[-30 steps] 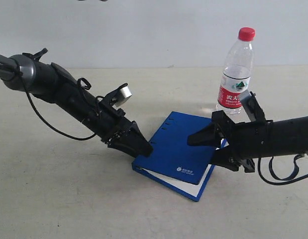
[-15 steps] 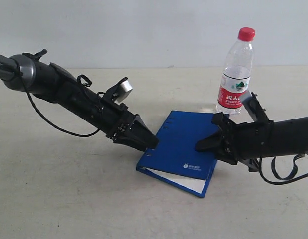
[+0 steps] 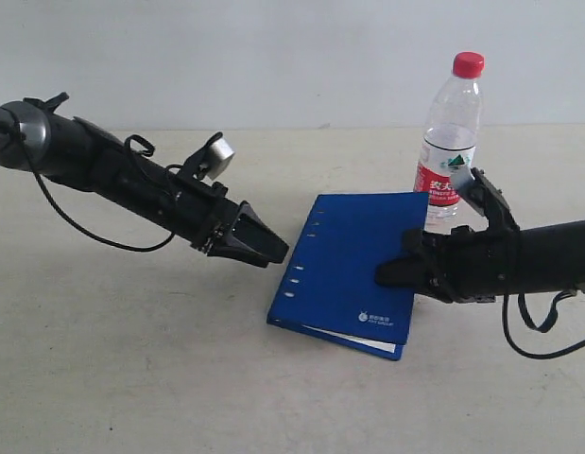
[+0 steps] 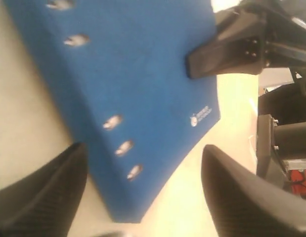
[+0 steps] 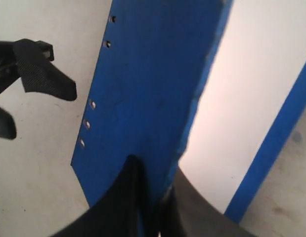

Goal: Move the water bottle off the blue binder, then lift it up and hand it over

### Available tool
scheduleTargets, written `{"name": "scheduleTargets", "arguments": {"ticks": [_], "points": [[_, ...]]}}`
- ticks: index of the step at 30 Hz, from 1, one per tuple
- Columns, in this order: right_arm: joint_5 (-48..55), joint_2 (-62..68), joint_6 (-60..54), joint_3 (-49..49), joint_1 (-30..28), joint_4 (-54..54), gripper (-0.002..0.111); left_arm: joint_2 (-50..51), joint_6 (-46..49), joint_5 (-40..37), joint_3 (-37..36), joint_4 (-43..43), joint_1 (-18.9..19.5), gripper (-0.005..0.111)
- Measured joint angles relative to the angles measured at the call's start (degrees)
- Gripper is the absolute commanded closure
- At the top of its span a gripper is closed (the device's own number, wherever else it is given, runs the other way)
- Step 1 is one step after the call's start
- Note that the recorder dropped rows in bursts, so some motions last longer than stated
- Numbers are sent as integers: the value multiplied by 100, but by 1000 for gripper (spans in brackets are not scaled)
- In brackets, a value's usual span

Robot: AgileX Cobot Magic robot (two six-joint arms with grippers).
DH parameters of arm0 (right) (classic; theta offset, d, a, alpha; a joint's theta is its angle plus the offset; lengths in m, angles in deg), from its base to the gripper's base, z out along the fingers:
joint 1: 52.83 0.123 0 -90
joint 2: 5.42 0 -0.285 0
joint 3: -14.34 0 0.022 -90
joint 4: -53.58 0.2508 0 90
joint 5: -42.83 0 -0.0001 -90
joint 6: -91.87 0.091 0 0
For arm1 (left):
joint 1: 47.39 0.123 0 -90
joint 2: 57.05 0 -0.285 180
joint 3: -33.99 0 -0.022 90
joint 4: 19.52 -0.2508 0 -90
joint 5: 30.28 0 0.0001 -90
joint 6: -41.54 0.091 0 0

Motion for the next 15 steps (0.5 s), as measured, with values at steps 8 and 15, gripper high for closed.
{"name": "scheduleTargets", "arguments": {"ticks": [8, 15], "points": [[1121, 0, -850, 0, 0, -11, 108, 0, 451, 0, 0, 37, 332, 45], [1295, 15, -954, 0, 0, -93, 108, 0, 737, 0, 0, 258, 332, 45]]}}
